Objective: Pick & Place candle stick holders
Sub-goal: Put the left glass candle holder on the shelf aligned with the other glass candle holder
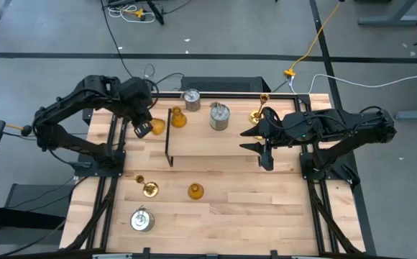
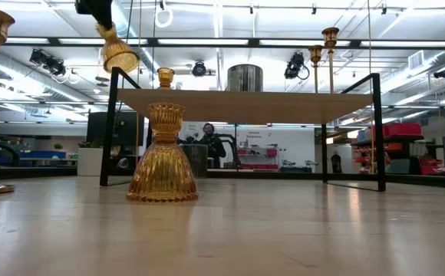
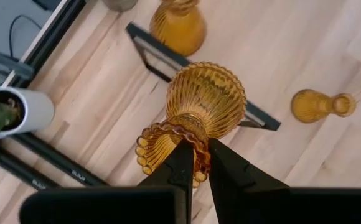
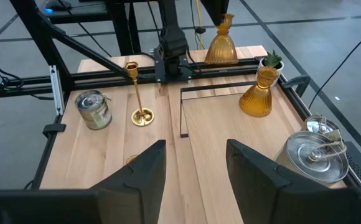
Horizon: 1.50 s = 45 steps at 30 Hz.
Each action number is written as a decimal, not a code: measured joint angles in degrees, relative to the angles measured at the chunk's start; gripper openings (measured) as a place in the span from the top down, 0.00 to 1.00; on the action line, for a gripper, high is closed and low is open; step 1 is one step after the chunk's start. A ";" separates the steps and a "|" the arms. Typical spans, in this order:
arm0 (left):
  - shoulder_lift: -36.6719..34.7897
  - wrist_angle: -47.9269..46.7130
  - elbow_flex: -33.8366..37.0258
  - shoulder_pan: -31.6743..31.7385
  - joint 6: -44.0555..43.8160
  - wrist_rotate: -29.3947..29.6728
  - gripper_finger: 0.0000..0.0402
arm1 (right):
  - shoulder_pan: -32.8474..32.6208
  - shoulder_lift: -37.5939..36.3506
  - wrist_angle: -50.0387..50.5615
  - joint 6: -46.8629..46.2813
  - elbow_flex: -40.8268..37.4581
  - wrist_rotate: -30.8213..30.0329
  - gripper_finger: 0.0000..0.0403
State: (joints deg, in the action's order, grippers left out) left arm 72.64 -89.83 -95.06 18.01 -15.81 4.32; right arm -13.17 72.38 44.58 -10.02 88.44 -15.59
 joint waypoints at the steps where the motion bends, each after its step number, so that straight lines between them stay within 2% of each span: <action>1: 0.16 0.26 -0.37 -0.40 0.02 -0.02 0.91 | -0.01 0.00 0.00 0.00 0.00 0.00 0.58; 6: 1.49 2.25 -3.05 -3.38 1.64 0.25 0.91 | -0.01 -0.02 0.00 0.00 0.00 0.01 0.58; 15: 8.34 6.46 -8.75 -8.99 5.69 2.59 0.91 | 0.00 -0.04 -0.31 0.00 0.00 0.00 0.58; 23: 15.07 6.98 -10.04 -12.48 9.89 4.00 0.91 | 0.00 -0.04 -0.42 0.00 0.00 0.00 0.58; 33: 21.33 6.53 -10.01 -14.06 15.22 6.25 0.91 | 0.00 -0.03 -0.41 0.00 0.00 0.00 0.58; 45: 22.28 3.73 -10.01 -14.08 17.06 9.02 0.91 | 0.00 -0.02 -0.39 0.00 0.00 -0.46 0.58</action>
State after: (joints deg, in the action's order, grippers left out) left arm 94.91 -86.10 -105.08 3.92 1.25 13.33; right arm -13.17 72.36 44.18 -10.02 88.44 -16.05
